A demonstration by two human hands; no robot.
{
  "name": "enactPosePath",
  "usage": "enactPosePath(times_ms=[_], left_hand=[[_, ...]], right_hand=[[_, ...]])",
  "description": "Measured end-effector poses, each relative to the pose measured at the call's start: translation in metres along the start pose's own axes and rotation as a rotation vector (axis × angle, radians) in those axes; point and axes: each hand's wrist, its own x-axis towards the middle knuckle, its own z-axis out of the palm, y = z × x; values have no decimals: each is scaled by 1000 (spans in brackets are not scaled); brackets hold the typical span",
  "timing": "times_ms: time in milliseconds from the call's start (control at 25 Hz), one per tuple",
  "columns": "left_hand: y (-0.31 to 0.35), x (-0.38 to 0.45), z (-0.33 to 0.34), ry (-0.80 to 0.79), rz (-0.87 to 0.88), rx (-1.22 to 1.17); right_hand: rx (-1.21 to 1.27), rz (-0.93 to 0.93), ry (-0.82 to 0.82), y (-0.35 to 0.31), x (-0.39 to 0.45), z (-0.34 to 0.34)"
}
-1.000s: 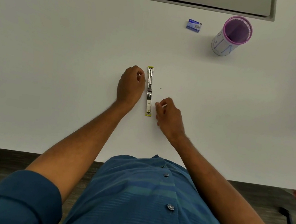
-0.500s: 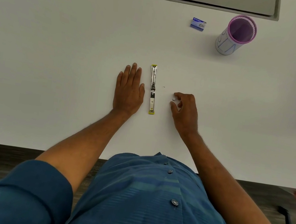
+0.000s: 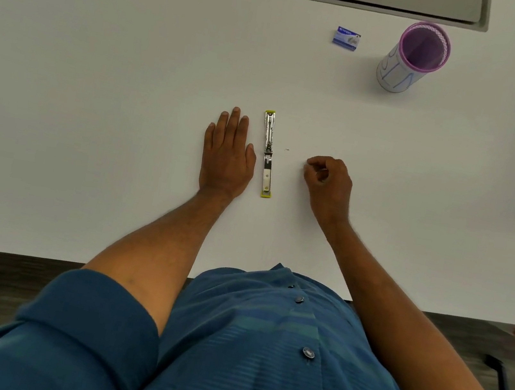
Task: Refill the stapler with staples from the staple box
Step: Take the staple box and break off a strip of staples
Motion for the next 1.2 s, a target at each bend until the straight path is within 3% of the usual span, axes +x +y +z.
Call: enactPosePath(times_ms=[120,200,440,680,960,1200], left_hand=[[1,1,1,12,-1,10],[1,1,1,8,1,15],[2,0,2,20,-2,24],[1,1,1,16,2,30],[2,0,-1,12,1,27],[2,0,-1,11,0,22]], right_hand=[[557,335,1,-15,8,-2],[668,380,-11,-21,14,-2],[89,57,-40,-24,15,17],[-101,-76,-93,-22,21,27],[-167,-80,-68,-26,22,32],[-342,-262,-18,-27,14,36]])
